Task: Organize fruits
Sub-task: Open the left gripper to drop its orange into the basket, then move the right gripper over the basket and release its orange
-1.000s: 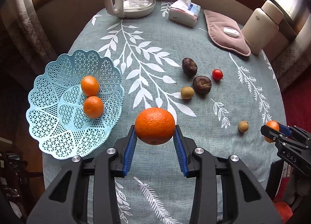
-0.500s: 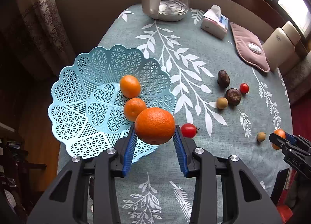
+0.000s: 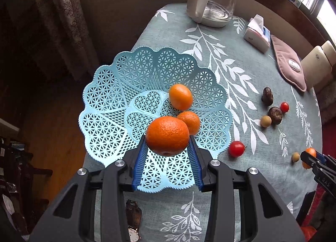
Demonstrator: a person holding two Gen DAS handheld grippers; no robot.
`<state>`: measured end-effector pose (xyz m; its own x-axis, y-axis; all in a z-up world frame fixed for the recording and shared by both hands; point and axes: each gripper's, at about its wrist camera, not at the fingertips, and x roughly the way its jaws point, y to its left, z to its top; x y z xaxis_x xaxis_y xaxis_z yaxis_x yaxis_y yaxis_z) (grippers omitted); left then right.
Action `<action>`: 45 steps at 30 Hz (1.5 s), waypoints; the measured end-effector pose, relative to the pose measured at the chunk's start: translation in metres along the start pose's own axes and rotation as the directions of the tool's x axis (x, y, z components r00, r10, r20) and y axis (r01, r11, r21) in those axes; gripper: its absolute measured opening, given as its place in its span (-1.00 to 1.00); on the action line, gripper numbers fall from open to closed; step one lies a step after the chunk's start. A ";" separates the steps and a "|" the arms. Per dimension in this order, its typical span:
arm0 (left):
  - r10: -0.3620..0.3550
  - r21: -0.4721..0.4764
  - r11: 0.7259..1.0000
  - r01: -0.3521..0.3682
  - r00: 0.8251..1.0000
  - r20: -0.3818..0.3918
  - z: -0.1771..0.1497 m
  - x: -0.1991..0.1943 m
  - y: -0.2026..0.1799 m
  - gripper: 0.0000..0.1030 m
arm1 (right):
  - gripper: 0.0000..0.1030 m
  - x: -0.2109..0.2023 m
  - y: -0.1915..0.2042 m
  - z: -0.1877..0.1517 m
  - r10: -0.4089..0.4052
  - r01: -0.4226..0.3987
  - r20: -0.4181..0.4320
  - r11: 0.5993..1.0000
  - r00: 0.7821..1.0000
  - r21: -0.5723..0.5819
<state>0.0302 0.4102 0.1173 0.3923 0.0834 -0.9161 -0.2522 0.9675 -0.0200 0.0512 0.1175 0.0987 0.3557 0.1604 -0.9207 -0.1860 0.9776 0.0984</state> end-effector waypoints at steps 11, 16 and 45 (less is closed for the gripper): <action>0.011 -0.039 0.999 -0.010 1.000 0.020 0.011 -0.002 0.023 0.27 | -0.26 0.004 0.017 0.005 -0.006 0.006 -0.004 1.000 1.000 -0.009; 0.008 -0.045 0.999 -0.007 1.000 0.017 0.010 -0.001 0.033 0.27 | -0.26 0.007 0.029 0.009 -0.006 0.006 -0.004 1.000 1.000 -0.025; 0.032 -0.047 0.998 -0.031 0.999 0.010 0.008 -0.001 0.090 0.28 | -0.26 0.022 0.165 0.072 0.120 -0.108 0.043 0.972 0.992 -0.209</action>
<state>0.0141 0.4993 0.1199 0.3927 0.1164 -0.9122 -0.3054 0.9522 -0.0099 0.0942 0.2925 0.1223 0.3696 0.2820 -0.8854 -0.4105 0.9044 0.1166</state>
